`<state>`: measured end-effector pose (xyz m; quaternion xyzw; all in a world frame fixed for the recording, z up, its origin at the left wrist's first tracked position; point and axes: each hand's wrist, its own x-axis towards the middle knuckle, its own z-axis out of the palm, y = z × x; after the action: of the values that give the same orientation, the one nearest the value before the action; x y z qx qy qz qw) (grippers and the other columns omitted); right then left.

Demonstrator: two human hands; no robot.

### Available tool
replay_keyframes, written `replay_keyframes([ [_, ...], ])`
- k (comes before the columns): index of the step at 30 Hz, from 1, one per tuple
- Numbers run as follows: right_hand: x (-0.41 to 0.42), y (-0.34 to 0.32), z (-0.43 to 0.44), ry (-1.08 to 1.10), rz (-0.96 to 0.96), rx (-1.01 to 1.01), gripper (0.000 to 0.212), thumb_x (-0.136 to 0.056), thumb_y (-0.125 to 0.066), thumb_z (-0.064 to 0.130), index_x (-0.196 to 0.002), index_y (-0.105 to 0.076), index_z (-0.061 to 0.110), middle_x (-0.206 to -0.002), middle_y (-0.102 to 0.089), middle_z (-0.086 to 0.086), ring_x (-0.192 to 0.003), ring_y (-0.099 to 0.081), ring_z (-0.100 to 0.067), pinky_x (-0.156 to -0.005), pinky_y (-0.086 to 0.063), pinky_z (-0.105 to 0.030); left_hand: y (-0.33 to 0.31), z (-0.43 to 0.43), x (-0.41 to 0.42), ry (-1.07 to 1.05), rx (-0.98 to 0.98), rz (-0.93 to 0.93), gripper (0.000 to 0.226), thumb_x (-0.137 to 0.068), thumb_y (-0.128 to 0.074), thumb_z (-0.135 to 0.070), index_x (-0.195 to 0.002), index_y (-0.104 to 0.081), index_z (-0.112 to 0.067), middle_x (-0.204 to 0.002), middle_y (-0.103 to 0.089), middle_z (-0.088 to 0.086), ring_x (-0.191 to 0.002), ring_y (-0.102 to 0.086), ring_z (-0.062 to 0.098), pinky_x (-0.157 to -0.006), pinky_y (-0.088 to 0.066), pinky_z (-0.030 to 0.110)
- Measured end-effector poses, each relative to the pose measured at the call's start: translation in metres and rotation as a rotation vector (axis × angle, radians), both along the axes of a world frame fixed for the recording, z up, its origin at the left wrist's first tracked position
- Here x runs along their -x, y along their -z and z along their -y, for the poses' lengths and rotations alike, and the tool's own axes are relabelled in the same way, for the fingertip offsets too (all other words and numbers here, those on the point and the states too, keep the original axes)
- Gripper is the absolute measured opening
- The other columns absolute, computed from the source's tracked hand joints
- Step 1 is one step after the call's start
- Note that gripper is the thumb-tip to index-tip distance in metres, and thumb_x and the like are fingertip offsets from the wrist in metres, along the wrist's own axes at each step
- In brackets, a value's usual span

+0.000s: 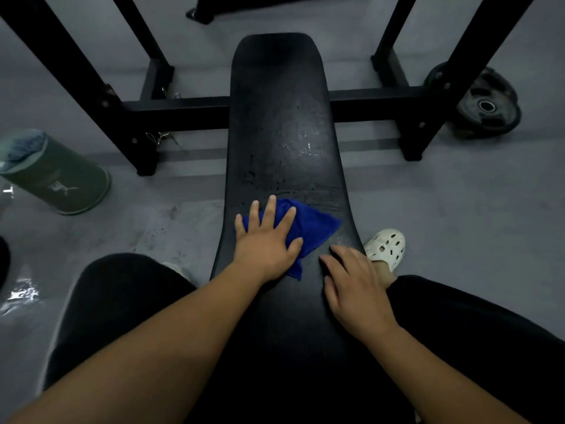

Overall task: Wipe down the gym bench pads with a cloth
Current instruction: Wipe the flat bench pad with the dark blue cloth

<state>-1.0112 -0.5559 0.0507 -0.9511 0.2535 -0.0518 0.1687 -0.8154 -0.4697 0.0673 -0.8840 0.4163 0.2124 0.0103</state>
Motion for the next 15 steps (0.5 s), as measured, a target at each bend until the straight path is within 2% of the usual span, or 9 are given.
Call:
replay_keyframes([
  [2,-0.009,-0.007,0.007,0.011,0.022,-0.011,0.041,-0.092,-0.058,0.023,-0.132,-0.057,0.014,-0.140,-0.050,-0.006,-0.128,-0.047,-0.024,-0.107,-0.042,-0.045,-0.005,0.007,0.002,-0.090,0.085,-0.067,0.062,-0.102,-0.020,-0.058,-0.158,-0.007,-0.037,-0.167,0.014,-0.004,-0.153,0.013,0.027,-0.121,0.004,0.057],
  [4,-0.026,-0.011,0.014,0.058,0.076,-0.020,0.043,-0.094,-0.054,0.025,-0.135,-0.055,0.013,-0.143,-0.048,-0.009,-0.131,-0.045,-0.026,-0.108,-0.041,-0.046,-0.004,0.006,0.011,-0.082,0.179,-0.074,0.057,-0.105,-0.024,-0.047,-0.159,-0.010,-0.034,-0.168,0.008,-0.003,-0.154,0.010,0.024,-0.123,0.005,0.051],
  [7,-0.061,-0.006,-0.001,0.056,0.035,-0.040,0.058,-0.095,-0.038,0.043,-0.147,-0.044,0.017,-0.156,-0.037,-0.012,-0.144,-0.032,-0.029,-0.119,-0.028,-0.044,-0.006,-0.012,0.007,-0.082,0.478,-0.329,0.060,-0.105,-0.038,-0.020,-0.159,-0.013,-0.026,-0.168,0.000,-0.003,-0.154,0.002,0.013,-0.125,0.000,0.038],
  [8,-0.070,-0.003,-0.012,0.038,-0.015,-0.042,0.065,-0.095,-0.032,0.050,-0.153,-0.035,0.021,-0.161,-0.028,-0.012,-0.149,-0.022,-0.029,-0.122,-0.019,-0.043,-0.005,-0.018,-0.001,-0.064,0.536,-0.298,0.060,-0.104,-0.039,-0.017,-0.159,-0.017,-0.023,-0.168,-0.003,-0.002,-0.154,-0.001,0.013,-0.125,-0.004,0.035],
  [10,-0.073,0.005,-0.032,0.026,-0.108,-0.039,0.072,-0.095,-0.023,0.059,-0.157,-0.022,0.024,-0.165,-0.015,-0.010,-0.153,-0.009,-0.028,-0.124,-0.008,-0.043,0.002,-0.027,-0.023,0.005,0.474,-0.034,0.058,-0.102,-0.032,-0.030,-0.158,-0.024,-0.020,-0.167,-0.009,0.001,-0.154,-0.005,0.019,-0.124,-0.007,0.037],
  [12,-0.062,0.004,-0.030,0.054,-0.126,-0.011,0.071,-0.096,-0.024,0.056,-0.156,-0.025,0.019,-0.164,-0.019,-0.009,-0.152,-0.014,-0.027,-0.122,-0.009,-0.041,0.010,-0.031,-0.037,0.021,0.322,0.095,0.066,-0.098,-0.017,-0.047,-0.158,-0.023,-0.020,-0.167,-0.010,0.001,-0.154,-0.006,0.020,-0.123,-0.005,0.039],
  [15,-0.061,0.000,0.009,0.159,-0.155,-0.007,0.062,-0.098,-0.035,0.036,-0.156,-0.025,0.014,-0.163,-0.024,-0.008,-0.151,-0.017,-0.025,-0.123,-0.016,-0.041,0.024,-0.033,-0.038,0.051,0.309,0.109,0.071,-0.098,-0.008,-0.055,-0.159,-0.021,-0.021,-0.167,-0.010,0.000,-0.154,-0.005,0.019,-0.124,-0.003,0.038],
])
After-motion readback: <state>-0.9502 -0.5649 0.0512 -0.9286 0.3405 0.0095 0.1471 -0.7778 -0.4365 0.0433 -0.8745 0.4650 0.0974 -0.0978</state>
